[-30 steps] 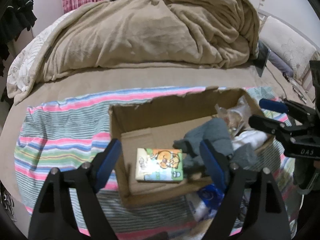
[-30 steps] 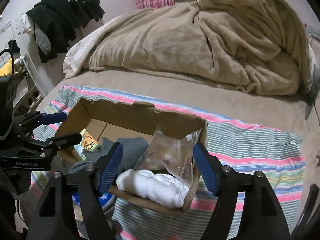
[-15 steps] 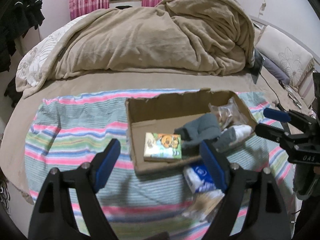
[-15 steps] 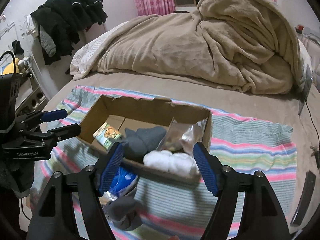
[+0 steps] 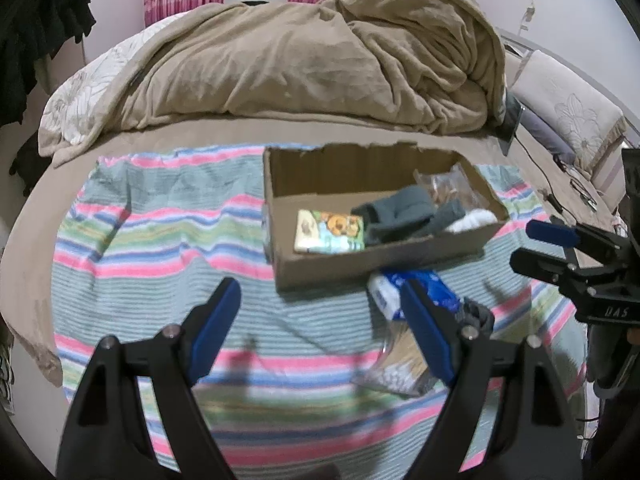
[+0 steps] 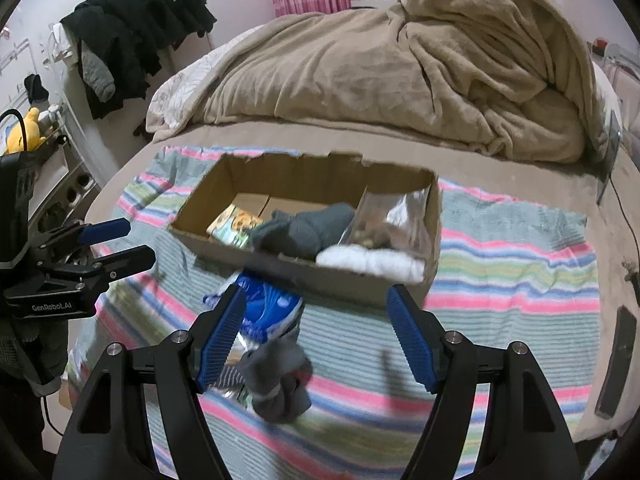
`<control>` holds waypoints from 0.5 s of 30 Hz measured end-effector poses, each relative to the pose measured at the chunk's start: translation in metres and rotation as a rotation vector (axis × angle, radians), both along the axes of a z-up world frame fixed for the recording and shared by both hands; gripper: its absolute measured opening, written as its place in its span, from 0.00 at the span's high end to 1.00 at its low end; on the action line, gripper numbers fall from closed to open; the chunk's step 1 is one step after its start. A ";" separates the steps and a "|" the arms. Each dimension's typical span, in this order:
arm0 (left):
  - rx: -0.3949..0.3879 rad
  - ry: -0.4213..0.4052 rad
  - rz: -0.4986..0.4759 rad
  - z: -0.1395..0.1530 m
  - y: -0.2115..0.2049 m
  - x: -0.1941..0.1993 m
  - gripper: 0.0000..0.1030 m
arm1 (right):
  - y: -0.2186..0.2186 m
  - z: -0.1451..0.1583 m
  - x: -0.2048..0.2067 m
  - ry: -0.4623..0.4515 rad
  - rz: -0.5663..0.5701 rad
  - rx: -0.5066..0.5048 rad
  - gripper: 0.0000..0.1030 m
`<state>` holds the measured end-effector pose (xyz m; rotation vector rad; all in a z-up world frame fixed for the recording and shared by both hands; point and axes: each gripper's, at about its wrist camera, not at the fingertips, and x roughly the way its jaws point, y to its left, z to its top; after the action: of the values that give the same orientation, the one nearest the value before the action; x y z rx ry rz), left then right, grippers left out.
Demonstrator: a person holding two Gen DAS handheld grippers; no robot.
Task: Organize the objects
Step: 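Grasp the grey sock with the right tool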
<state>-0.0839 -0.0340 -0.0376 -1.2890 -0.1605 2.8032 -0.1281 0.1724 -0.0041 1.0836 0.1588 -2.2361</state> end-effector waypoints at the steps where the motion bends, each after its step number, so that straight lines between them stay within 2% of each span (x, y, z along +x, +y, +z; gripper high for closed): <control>1: 0.003 -0.004 -0.001 -0.002 0.000 0.001 0.19 | 0.000 -0.002 0.002 -0.005 0.000 0.002 0.26; 15: 0.040 -0.067 0.001 -0.030 0.001 0.016 0.19 | -0.016 -0.041 0.025 -0.113 0.030 0.030 0.26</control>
<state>-0.0683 -0.0335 -0.0676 -1.3756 -0.2189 2.7436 -0.1034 0.1564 -0.0453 1.2124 0.1597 -2.1459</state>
